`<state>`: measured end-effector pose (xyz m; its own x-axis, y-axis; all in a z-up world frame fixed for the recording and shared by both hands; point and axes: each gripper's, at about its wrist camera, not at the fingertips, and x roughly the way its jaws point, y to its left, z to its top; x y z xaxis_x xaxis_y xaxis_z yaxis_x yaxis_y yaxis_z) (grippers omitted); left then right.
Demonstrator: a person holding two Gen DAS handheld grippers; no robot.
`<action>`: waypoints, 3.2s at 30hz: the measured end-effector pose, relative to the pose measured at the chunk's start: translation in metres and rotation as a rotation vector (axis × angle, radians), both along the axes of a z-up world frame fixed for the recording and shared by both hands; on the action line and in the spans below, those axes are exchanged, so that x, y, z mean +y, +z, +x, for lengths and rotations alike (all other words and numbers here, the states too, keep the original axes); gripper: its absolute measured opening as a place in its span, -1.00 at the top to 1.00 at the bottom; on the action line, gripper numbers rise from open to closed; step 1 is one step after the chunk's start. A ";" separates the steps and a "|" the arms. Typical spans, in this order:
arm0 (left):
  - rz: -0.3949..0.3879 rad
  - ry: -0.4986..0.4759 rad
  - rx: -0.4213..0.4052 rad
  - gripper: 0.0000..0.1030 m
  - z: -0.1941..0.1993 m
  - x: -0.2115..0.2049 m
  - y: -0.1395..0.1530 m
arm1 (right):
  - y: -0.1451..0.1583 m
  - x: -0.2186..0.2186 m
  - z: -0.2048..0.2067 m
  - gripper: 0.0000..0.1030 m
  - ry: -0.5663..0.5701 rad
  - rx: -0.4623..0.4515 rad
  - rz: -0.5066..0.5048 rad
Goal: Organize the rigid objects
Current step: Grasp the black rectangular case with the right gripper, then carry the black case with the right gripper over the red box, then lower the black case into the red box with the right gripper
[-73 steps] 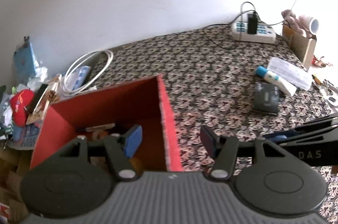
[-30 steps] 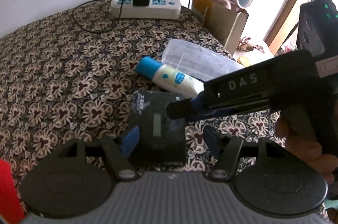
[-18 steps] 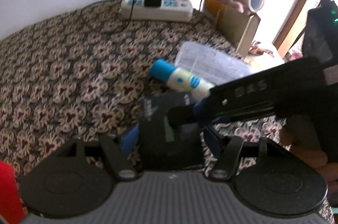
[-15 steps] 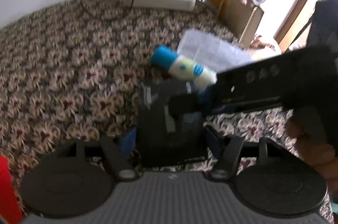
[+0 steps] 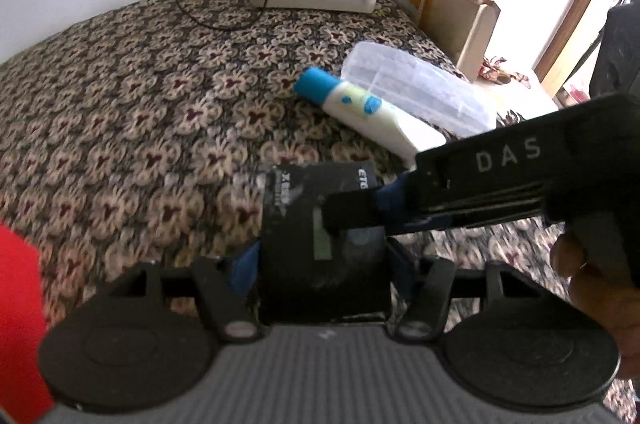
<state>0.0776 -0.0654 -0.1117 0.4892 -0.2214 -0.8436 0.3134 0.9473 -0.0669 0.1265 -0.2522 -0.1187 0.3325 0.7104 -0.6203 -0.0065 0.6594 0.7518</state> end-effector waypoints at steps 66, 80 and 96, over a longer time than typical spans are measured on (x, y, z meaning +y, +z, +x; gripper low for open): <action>0.090 0.278 0.020 -0.25 -0.032 0.319 0.088 | 0.098 0.345 -0.018 0.72 0.325 -0.234 -0.295; 0.148 0.297 -0.048 -0.29 -0.038 0.314 0.090 | 0.099 0.342 -0.020 0.73 0.262 -0.253 -0.333; 0.194 0.329 -0.069 -0.31 -0.039 0.311 0.089 | 0.099 0.345 -0.020 0.73 0.256 -0.278 -0.381</action>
<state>0.0389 0.2456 -0.0231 0.5648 0.1172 -0.8169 -0.0119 0.9909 0.1340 0.1065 0.0924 -0.0201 0.3670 0.5317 -0.7633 -0.3673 0.8367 0.4063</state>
